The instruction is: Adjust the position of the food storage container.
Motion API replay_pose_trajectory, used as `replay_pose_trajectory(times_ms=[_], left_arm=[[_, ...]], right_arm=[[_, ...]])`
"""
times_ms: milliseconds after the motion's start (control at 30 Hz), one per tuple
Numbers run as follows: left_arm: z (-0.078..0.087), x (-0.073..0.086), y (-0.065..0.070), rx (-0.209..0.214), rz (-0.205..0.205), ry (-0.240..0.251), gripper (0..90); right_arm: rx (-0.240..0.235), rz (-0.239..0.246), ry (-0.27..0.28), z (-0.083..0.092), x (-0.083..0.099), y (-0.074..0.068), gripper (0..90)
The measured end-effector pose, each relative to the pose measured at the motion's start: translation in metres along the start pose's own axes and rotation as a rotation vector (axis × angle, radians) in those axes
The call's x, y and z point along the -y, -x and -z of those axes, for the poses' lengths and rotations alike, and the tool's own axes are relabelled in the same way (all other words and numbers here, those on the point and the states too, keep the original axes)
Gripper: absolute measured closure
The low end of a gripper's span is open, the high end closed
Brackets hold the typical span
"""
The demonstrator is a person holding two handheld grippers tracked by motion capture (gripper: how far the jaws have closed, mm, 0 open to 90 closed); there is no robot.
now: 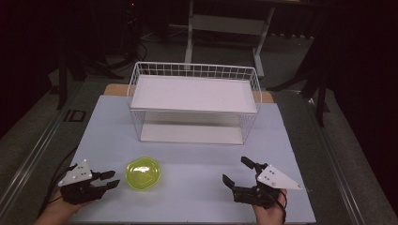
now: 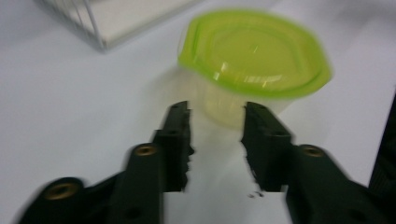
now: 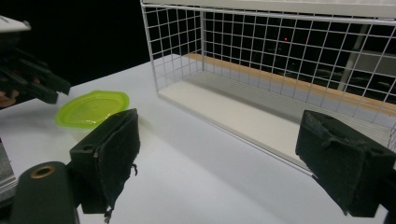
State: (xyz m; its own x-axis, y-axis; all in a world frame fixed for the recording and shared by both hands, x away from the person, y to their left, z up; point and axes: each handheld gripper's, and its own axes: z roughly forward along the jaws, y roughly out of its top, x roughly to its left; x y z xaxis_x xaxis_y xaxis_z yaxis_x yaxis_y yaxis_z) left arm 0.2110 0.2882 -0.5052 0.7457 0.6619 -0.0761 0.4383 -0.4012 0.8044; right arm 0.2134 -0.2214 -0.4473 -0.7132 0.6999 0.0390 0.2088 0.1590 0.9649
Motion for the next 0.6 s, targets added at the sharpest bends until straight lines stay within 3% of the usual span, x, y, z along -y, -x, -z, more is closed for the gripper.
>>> replay_pose_trajectory(times_ms=[100, 167, 200, 600], left_arm=[[-0.007, 0.002, -0.001, 0.014, -0.008, -0.052, 77.4], [-0.007, 0.002, -0.001, 0.014, -0.008, -0.052, 82.0], [-0.017, 0.003, 0.001, 0.019, -0.027, -0.096, 88.7], [-0.044, -0.007, 0.010, 0.070, -0.019, -0.113, 89.9]], right_arm=[[-0.002, -0.001, -0.001, 0.000, 0.000, 0.000, 13.7], [-0.003, -0.003, -0.002, 0.000, 0.000, 0.000, 13.7], [-0.004, -0.007, -0.002, -0.001, 0.000, 0.000, 13.7], [-0.009, -0.006, 0.002, 0.000, 0.000, 0.000, 13.7]])
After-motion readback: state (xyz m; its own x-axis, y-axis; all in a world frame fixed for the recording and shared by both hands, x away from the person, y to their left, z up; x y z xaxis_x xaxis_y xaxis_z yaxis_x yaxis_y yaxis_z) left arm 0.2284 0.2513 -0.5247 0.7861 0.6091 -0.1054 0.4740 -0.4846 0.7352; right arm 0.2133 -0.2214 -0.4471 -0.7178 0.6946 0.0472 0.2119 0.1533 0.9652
